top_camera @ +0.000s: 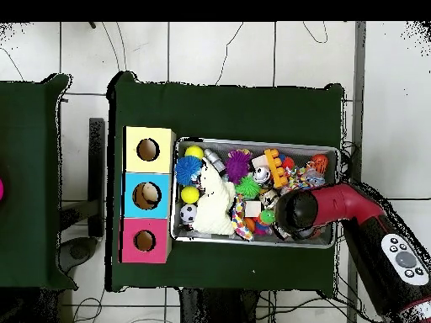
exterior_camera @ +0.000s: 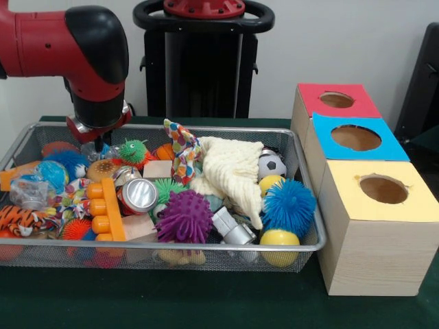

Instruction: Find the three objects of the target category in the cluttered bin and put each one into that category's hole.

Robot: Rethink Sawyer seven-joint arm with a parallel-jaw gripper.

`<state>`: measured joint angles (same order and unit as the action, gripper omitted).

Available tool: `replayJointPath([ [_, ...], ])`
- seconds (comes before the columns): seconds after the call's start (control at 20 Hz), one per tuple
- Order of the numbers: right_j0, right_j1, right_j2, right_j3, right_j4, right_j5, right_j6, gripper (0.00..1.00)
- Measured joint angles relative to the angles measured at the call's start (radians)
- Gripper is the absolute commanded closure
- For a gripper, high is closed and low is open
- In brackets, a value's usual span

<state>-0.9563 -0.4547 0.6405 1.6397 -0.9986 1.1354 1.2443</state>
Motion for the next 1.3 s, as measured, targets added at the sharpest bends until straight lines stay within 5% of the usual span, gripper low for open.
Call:
replayJointPath([
  [0.95, -0.017, -0.245, 0.026, 0.175, 0.171, -0.063, 0.0, 1.0],
  [1.3, 0.026, -0.35, 0.048, 0.264, 0.302, -0.117, 0.0, 1.0],
])
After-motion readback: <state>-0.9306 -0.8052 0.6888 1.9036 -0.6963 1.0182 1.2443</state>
